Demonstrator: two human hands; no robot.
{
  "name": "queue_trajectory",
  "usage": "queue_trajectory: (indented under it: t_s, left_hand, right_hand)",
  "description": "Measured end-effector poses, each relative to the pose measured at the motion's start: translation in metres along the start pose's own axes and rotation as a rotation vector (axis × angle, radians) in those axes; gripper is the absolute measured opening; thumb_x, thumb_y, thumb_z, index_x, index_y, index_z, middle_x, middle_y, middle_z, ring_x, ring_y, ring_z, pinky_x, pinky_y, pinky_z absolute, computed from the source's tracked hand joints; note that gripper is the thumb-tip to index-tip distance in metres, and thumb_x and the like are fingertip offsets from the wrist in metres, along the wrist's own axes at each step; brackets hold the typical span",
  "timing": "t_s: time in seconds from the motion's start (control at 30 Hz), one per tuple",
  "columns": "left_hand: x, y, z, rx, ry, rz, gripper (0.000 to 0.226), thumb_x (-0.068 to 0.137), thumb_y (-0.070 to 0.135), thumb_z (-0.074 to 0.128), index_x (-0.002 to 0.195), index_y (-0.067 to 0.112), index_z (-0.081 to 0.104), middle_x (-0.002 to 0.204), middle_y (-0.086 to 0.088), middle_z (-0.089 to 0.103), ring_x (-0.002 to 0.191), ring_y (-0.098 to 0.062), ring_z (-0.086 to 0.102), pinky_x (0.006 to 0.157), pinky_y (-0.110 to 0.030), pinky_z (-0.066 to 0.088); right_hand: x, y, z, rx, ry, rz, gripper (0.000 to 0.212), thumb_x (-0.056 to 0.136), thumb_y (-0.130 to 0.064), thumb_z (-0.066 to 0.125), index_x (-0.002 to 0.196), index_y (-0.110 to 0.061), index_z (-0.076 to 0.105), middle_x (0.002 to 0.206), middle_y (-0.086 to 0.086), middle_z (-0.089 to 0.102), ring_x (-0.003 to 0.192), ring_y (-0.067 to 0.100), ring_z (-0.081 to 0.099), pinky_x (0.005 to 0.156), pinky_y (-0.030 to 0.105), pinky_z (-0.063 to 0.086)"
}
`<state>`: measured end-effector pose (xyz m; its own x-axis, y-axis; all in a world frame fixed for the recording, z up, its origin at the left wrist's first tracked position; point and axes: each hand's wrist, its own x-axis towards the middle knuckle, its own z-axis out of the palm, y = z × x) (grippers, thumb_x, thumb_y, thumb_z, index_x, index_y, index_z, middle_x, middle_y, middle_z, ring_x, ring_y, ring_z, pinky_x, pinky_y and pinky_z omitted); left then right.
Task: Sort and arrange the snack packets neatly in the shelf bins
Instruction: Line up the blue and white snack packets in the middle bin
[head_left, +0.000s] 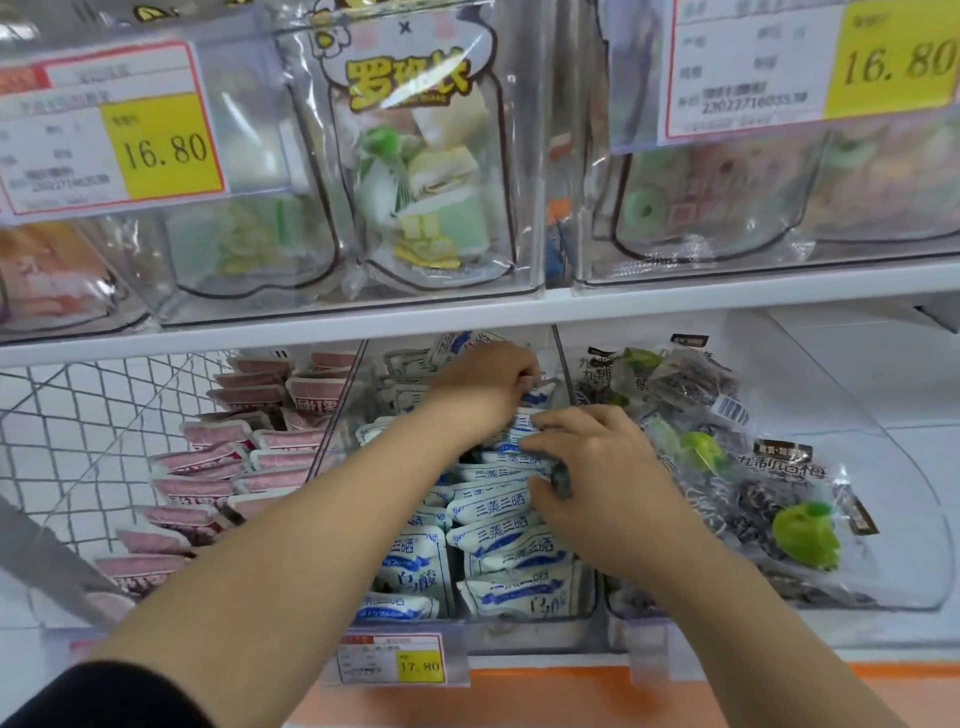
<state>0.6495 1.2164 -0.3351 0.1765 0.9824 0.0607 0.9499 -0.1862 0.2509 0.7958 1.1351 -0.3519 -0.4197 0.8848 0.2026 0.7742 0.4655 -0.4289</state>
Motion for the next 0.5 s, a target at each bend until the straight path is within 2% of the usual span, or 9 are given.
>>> queue_trajectory:
  t_s: [0.1,0.17,0.23,0.27,0.33,0.37,0.43,0.5]
  left_hand:
    - [-0.012,-0.002,0.01,-0.077,-0.044,-0.002,0.02,0.099,0.023,0.037,0.093,0.014,0.054,0.081,-0.001,0.057,0.076,-0.022,0.054,0.063,-0.03,0.036]
    - [-0.021,-0.001,0.014,0.007,-0.114,0.042,0.027,0.101,0.027,0.029,0.088,0.014,0.048,0.078,-0.004,0.053,0.074,-0.023,0.05,0.062,-0.031,0.033]
    - [-0.029,0.0,0.017,0.028,-0.198,0.083,0.032,0.102,0.031,0.025,0.094,0.015,0.051,0.091,-0.007,0.061,0.084,-0.024,0.056,0.07,-0.032,0.042]
    - [-0.034,-0.001,0.017,-0.022,-0.241,0.1,0.034,0.102,0.032,0.025,0.105,0.018,0.055,0.105,-0.007,0.063,0.095,-0.024,0.057,0.08,-0.033,0.045]
    - [-0.042,-0.003,0.015,-0.101,-0.305,0.128,0.037,0.102,0.03,0.026,0.132,0.025,0.048,0.135,-0.006,0.051,0.121,-0.023,0.047,0.101,-0.035,0.038]
    - [-0.045,-0.004,0.014,-0.109,-0.321,0.129,0.04,0.102,0.029,0.026,0.138,0.026,0.042,0.143,-0.006,0.041,0.128,-0.022,0.04,0.107,-0.033,0.032]
    - [-0.047,-0.004,0.012,-0.079,-0.285,0.103,0.04,0.102,0.03,0.027,0.138,0.024,0.043,0.143,-0.009,0.034,0.125,-0.024,0.041,0.104,-0.03,0.033]
    - [-0.048,-0.002,0.01,-0.035,-0.152,0.092,0.037,0.101,0.03,0.03,0.133,0.024,0.049,0.133,-0.009,0.04,0.112,-0.025,0.049,0.092,-0.031,0.041]
  right_hand:
    - [0.0,0.0,0.002,0.004,0.014,-0.016,0.037,0.086,-0.029,0.054,0.123,-0.028,0.06,0.135,-0.013,0.048,0.124,0.02,0.033,0.109,0.037,0.027]
    - [-0.001,0.001,0.004,0.032,0.044,-0.014,0.034,0.082,-0.028,0.053,0.113,-0.025,0.066,0.129,-0.011,0.053,0.119,0.022,0.037,0.106,0.038,0.031]
    - [-0.002,0.001,0.005,0.052,0.056,-0.002,0.03,0.079,-0.028,0.05,0.101,-0.024,0.071,0.121,-0.013,0.055,0.115,0.02,0.038,0.104,0.037,0.032]
    - [-0.003,0.001,0.005,0.06,0.061,-0.003,0.031,0.078,-0.029,0.047,0.097,-0.024,0.072,0.118,-0.014,0.056,0.114,0.018,0.039,0.104,0.037,0.033]
    - [-0.003,0.0,0.005,0.068,0.06,-0.012,0.032,0.077,-0.03,0.046,0.095,-0.026,0.072,0.118,-0.015,0.057,0.113,0.018,0.04,0.103,0.037,0.034]
    - [-0.003,0.0,0.004,0.066,0.058,-0.009,0.029,0.078,-0.029,0.049,0.095,-0.025,0.072,0.119,-0.015,0.057,0.113,0.018,0.04,0.103,0.037,0.034]
    - [-0.001,0.0,0.001,0.062,0.048,-0.007,0.024,0.079,-0.029,0.054,0.095,-0.026,0.072,0.119,-0.016,0.058,0.113,0.019,0.043,0.103,0.038,0.033]
    - [0.0,0.002,-0.005,0.065,0.021,-0.022,0.025,0.081,-0.031,0.054,0.099,-0.027,0.071,0.122,-0.015,0.058,0.115,0.021,0.045,0.105,0.038,0.031]
